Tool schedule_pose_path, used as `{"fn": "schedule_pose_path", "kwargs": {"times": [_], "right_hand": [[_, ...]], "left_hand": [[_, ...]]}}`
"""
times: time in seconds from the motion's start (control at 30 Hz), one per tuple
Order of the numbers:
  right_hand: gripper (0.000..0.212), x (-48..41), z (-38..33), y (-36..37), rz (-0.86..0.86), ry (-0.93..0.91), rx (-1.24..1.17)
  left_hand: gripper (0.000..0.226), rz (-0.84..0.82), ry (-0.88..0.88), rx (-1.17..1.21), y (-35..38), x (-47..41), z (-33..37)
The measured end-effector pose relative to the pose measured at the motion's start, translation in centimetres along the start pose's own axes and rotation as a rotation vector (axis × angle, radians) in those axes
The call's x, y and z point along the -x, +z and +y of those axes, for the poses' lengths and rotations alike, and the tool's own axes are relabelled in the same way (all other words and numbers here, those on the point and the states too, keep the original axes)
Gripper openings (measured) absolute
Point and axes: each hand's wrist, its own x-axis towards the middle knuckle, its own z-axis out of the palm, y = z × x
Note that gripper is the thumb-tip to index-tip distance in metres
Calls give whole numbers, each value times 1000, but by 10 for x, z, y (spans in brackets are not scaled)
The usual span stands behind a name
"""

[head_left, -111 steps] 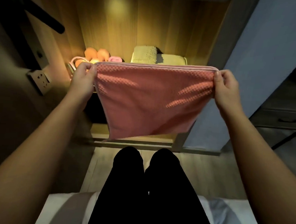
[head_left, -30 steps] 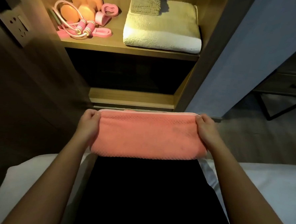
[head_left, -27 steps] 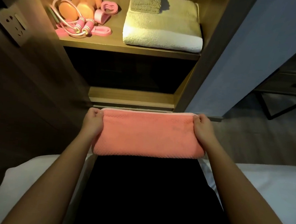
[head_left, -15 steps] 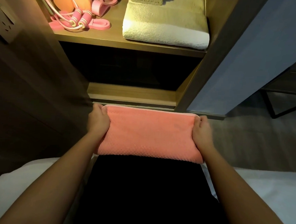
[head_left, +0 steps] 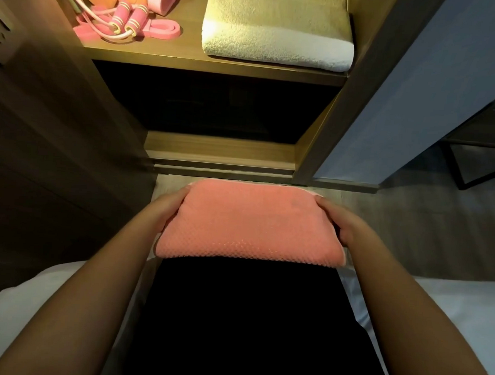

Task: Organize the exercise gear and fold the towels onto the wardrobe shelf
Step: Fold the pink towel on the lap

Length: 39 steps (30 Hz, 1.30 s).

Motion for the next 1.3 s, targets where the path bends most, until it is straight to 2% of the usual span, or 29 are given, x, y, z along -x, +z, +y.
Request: {"fn": "schedule_pose_path", "kwargs": {"times": [0.1,0.2,0.27,0.37,0.43,0.53,0.63,0.73,0.83,0.9,0.93,1.0,1.07,1.13,1.2,1.3], "right_hand": [[40,3,-1,-5,-73,109,-1],[34,6,-4,-5,-39,51,-61],[34,8,-3,4,73,-114,26],[37,9,0,17,346,-516,312],[35,12,-3,15,447,-607,353],[38,10,-7,8,478,-569,351],[40,9,-5,11,448,-552,297],[45,16,-5,9,330,-384,203],[40,34,-1,-2,26,-85,-48],[35,43,5,-10,-102,12,-83],[37,46,8,-10,-110,31,-76],[44,49,13,-2,12,-30,51],[47,47,16,10,217,-208,343],[46,46,15,12,376,-394,543],[44,48,10,3,394,-424,610],[43,53,13,-10,305,-325,644]], "left_hand": [[45,-42,-15,55,-2,7,3],[34,23,12,124,-4,9,6],[30,162,155,123,0,6,6],[23,449,500,-38,6,9,3],[22,561,608,-61,1,12,1],[24,596,621,-66,-7,10,-1],[27,550,575,-26,-6,11,1],[28,327,358,98,-9,15,1],[31,16,121,180,-21,25,-8],[32,-50,53,141,-27,24,-19],[30,-35,35,106,-28,23,-24],[26,74,79,-67,-21,21,-33],[25,219,236,-235,-12,19,-40],[23,363,377,-291,-13,19,-41],[23,428,415,-356,-22,25,-38],[25,397,415,-455,-30,36,-43]]}}
